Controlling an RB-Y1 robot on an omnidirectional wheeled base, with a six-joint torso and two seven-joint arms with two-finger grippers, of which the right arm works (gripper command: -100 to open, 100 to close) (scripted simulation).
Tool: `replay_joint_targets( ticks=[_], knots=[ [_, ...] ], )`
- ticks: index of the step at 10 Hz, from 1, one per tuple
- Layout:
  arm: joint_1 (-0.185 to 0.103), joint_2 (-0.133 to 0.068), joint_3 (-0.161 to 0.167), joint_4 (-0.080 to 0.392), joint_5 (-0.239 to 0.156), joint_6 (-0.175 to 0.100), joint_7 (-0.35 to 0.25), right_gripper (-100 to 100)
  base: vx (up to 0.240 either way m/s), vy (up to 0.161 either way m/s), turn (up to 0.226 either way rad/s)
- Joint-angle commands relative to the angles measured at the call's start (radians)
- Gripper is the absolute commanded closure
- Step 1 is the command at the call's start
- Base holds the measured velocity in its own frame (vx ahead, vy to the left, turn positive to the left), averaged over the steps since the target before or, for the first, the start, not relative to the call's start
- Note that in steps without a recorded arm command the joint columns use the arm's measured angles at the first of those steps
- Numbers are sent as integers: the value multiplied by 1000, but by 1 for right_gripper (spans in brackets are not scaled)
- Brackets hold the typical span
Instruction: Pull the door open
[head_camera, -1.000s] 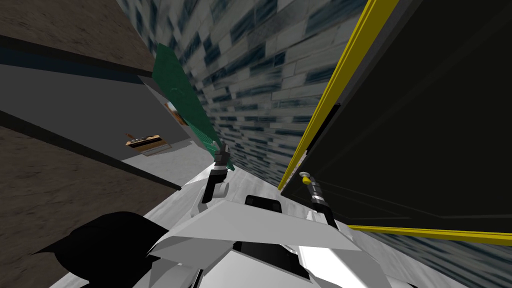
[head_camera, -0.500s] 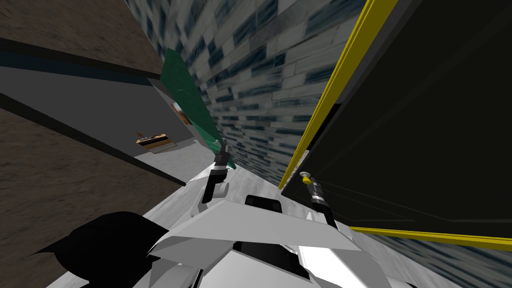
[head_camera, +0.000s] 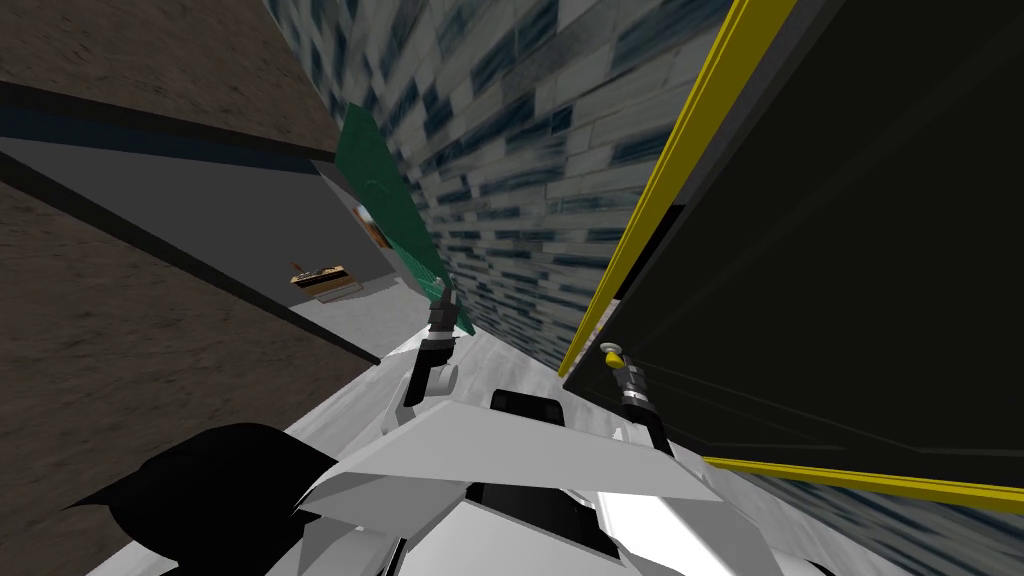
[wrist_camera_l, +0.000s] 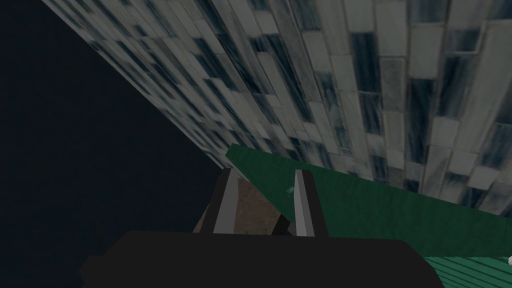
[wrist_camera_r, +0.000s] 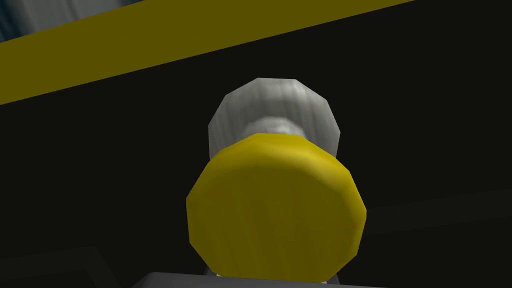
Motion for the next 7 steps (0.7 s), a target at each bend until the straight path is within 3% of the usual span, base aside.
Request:
replay_joint_targets(
  ticks=[1,3,7],
  knots=[
    [-6,7,7,-17,-12,-1,-50,100,-48,-15,75],
    [-6,7,7,-17,-12,-1,-58,100,-21,-7,18],
    [-11,10,12,-17,-50,8,-169,100,-42,-14,63]
  ],
)
